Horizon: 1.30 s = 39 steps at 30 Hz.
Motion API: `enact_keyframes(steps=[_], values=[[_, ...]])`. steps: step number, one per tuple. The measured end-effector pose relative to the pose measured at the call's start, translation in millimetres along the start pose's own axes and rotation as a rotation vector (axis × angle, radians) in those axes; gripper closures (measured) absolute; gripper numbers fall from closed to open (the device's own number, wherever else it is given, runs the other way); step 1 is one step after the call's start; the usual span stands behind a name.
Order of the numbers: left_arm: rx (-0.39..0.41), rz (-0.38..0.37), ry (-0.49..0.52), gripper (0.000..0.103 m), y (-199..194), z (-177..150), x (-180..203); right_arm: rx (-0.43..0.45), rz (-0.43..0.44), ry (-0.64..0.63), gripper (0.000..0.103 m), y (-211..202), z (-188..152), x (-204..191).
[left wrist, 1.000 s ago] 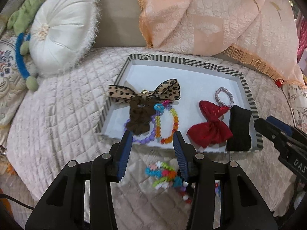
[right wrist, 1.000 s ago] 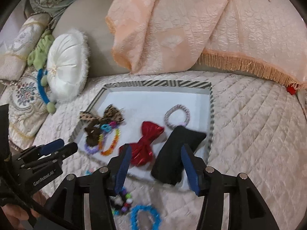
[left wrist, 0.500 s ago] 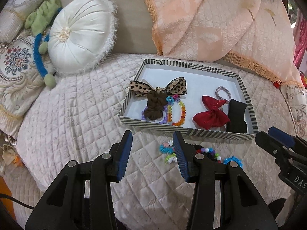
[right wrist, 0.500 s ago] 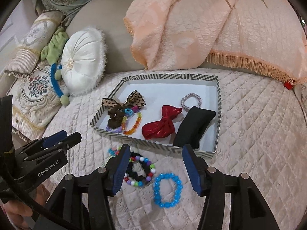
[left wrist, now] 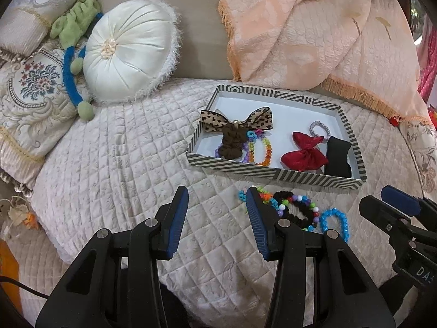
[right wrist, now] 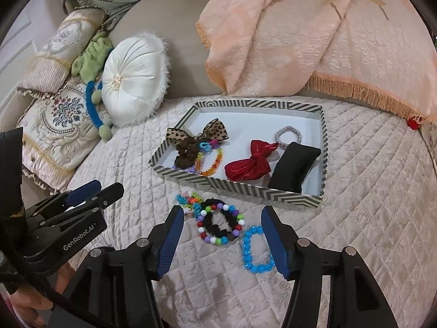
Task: Organize jewelry
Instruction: 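Withdraw both open tools from the tray, then move both tools over the multicolor and blue beaded bracelets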
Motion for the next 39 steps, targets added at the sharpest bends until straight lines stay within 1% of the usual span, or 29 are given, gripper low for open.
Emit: enact_keyframes(steps=[8,23,30,39], values=[[0.015,0.005,0.006,0.060,-10,-7,-2,0.004,0.000,-0.010,0.045,-8,-5,-8],[0.008,-0.010,-0.005,0.060,-13,-10,-2,0.019,-0.007,-0.007,0.044,-16,-5,-7],[-0.002,-0.009,-0.006,0.060,-12,-10,1,0.004,-0.019,-0.017,0.044,-11,-6,-6],[-0.028,-0.014,-0.004,0.060,1,-10,2,-0.022,-0.025,-0.010,0.044,-2,-8,-1]])
Point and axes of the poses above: each gripper's, at about its wrist camera, not at the fingertips, and y roughly the way its jaws point, x to its right, z to its top, the point moved 5 cm from there along y, roughly the way its jaws point, and after that the axes turned 2 degrees about -z, right-handed, at the moved point
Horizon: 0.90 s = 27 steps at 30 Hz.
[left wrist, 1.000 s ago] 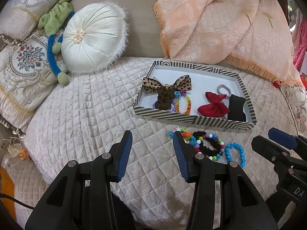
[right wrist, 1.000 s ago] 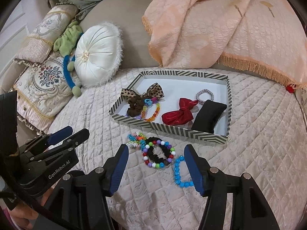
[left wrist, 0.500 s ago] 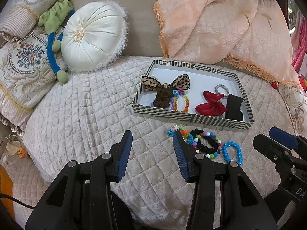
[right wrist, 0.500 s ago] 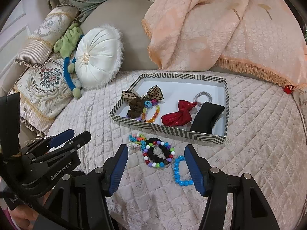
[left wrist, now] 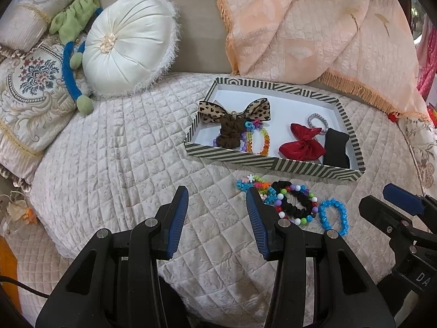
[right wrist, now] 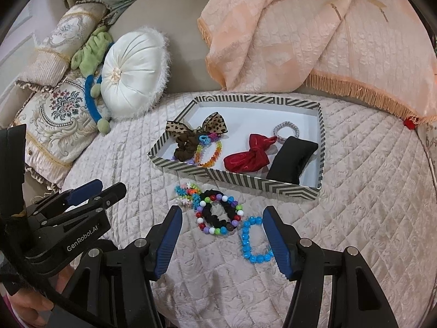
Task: Organize jewelry
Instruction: 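Move both tools over the multicolor and blue beaded bracelets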
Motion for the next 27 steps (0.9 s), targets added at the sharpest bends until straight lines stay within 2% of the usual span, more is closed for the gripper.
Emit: enact_keyframes(steps=[5,10,15,19,22,27], values=[[-0.016,-0.008,-0.004,0.060,5,0,-3,-0.008,0.002,0.007,0.044,2,-1,5],[-0.060,-0.060,-0.048,0.059,12,2,-16,-0.013,-0.018,0.046,0.044,3,-3,27],[-0.148,-0.143,-0.129,0.058,28,-1,-27,-0.048,-0.035,0.064,0.044,13,-13,47],[-0.200,-0.187,-0.138,0.057,39,-8,-21,-0.113,-0.059,0.031,0.044,33,-24,51],[-0.246,-0.225,-0.139,0.057,49,-15,-11,-0.158,-0.082,0.000,0.048,51,-31,53],[-0.292,-0.237,-0.135,0.057,67,-22,5,-0.203,-0.122,-0.008,0.056,78,-39,61]])
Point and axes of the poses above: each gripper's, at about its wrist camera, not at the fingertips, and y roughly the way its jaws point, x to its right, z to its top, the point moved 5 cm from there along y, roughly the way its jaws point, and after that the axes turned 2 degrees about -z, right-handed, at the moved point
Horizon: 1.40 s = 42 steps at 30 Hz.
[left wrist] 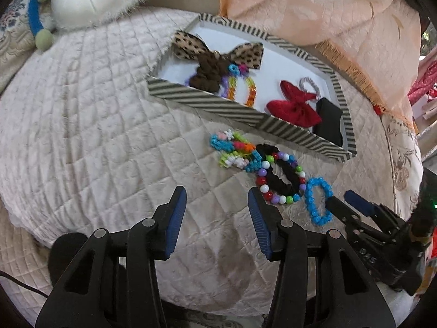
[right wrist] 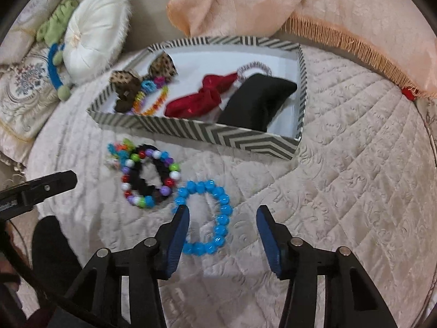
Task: Organize jewelry
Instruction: 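Move both tools over the multicolor and blue beaded bracelets, then grasp the multicolor beaded bracelet with the left tool while the right tool grasps the blue beaded bracelet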
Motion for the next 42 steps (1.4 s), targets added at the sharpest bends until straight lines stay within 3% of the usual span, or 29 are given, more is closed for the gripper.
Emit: enact_keyframes(steps=[8,16,20,25,30,34,38,42], values=[[-0.009,-0.021,0.025,0.057,15,15,21,0.002,-0.026,0.012,0.059,14,0,11],[-0.011,0.036,0.307,0.057,36,29,61,0.014,0.002,0.017,0.059,15,-1,11],[-0.044,0.050,0.392,0.057,50,31,66,0.029,-0.008,0.000,0.059,14,1,9],[-0.062,0.072,0.446,0.075,64,31,70,0.044,-0.021,-0.039,0.062,17,1,7],[-0.066,0.056,0.439,0.092,68,32,70,0.059,-0.003,-0.043,0.073,17,2,8],[-0.067,0.013,0.433,0.097,58,29,69,0.069,0.050,-0.031,0.091,13,3,7],[-0.043,-0.037,0.402,0.097,34,29,64,0.086,0.080,-0.025,0.093,4,5,4],[-0.007,-0.033,0.380,0.097,14,27,56,0.115,0.090,-0.036,0.093,-11,6,-2]])
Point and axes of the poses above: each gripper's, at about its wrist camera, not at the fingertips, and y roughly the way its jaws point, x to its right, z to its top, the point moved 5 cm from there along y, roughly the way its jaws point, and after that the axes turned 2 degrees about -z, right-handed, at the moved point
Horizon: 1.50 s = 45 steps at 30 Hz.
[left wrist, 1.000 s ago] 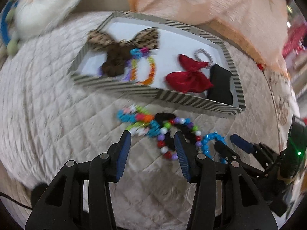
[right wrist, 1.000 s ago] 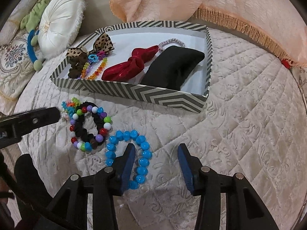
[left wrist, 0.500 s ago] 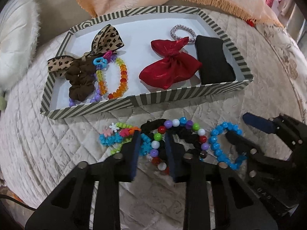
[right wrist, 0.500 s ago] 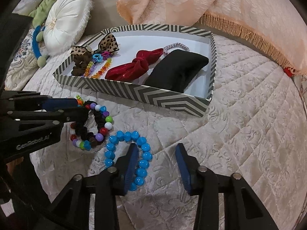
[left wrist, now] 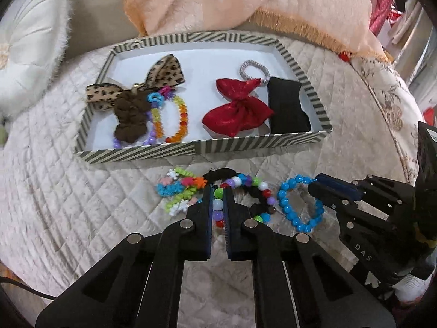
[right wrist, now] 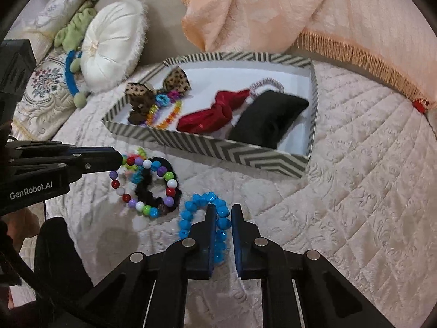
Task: Organize jewelry
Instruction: 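Grasp the multicolor beaded bracelet with the left tool while the right tool grasps the blue beaded bracelet, then place the multicolor bracelet in the tray with the left tool while the right tool drops the blue bracelet inside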
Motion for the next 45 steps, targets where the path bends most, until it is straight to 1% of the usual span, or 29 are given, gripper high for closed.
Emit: enact_keyframes(steps=[6,10,17,22,30,36,45], values=[[0.046,-0.012,-0.041,0.097,-26,0,-4,0.050,0.020,-0.004,0.093,-30,6,-6],[0.084,-0.021,-0.048,0.097,-45,3,0,0.080,0.030,-0.001,0.093,-47,13,-9],[0.151,0.001,-0.052,0.097,-82,4,-1,0.112,0.036,-0.014,0.093,-67,22,-16],[0.181,0.017,-0.069,0.097,-96,5,-7,0.141,0.038,-0.033,0.093,-81,29,-22],[0.207,0.055,-0.092,0.097,-105,12,-18,0.155,0.033,-0.067,0.093,-89,45,-28],[0.215,0.083,-0.092,0.097,-103,21,-23,0.160,0.029,-0.086,0.093,-89,58,-30],[0.211,0.100,-0.088,0.097,-95,36,-26,0.163,0.022,-0.104,0.093,-84,76,-30]])
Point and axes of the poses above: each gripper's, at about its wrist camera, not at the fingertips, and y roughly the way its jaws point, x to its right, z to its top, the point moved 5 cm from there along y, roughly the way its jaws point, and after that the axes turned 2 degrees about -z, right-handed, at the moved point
